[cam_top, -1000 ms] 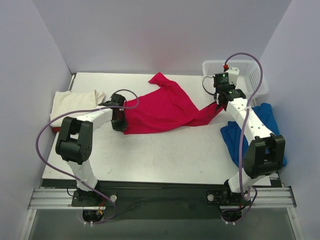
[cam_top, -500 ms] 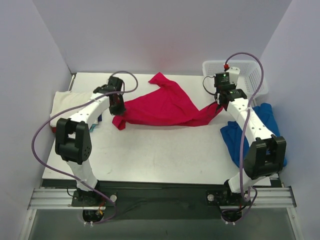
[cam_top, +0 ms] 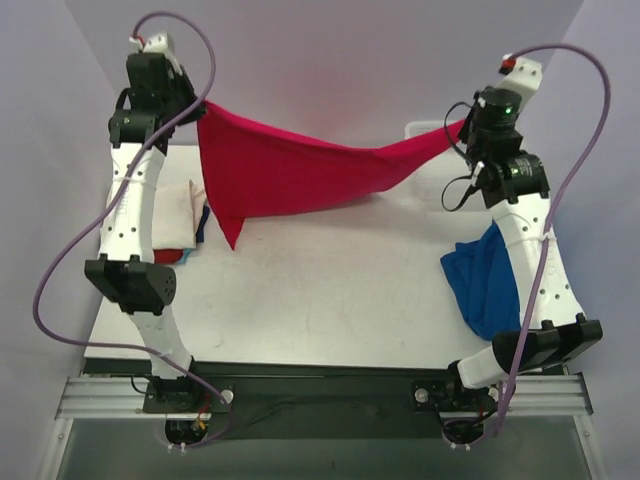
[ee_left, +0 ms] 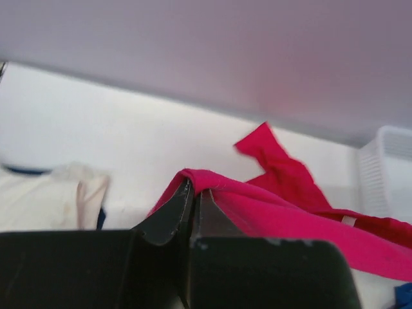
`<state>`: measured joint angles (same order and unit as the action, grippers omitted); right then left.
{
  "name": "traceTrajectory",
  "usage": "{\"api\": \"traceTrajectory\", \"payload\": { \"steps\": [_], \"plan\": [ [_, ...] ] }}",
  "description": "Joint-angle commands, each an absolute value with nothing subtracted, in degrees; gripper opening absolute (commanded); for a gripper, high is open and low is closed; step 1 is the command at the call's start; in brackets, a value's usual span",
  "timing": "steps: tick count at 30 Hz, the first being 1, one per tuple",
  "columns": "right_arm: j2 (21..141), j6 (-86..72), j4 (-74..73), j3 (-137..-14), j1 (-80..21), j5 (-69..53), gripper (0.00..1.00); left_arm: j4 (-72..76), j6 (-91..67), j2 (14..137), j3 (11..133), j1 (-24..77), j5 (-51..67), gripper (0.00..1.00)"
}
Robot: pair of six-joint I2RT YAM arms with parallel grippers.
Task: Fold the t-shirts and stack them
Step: Flatten out the tshirt
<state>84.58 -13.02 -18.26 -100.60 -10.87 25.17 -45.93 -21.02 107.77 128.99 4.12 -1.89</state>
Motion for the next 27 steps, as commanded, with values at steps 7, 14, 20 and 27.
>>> {"api": "traceTrajectory", "payload": {
  "steps": [7,14,20,27],
  "plan": [
    [90.34,-11.51,-16.26,-118.46,-10.64,19.34,0.00,-34.82,-25.57,120.50,148.81,0.62,16.52,0.00],
    [87.55,-8.18,-15.47,-124.89,-12.04,16.53,0.00,-30.23,-24.53,113.39,141.86,0.35,17.32,0.00],
    [79.64,-2.73,-12.84,-123.49,-16.17,15.12,0.00,-30.49,-20.92,103.20,136.85,0.35,14.60,0.00],
    [72.25,1.23,-8.63,-122.44,-19.16,14.68,0.00,-36.30,-18.37,97.39,142.11,-1.49,12.40,0.00]
  ]
}}
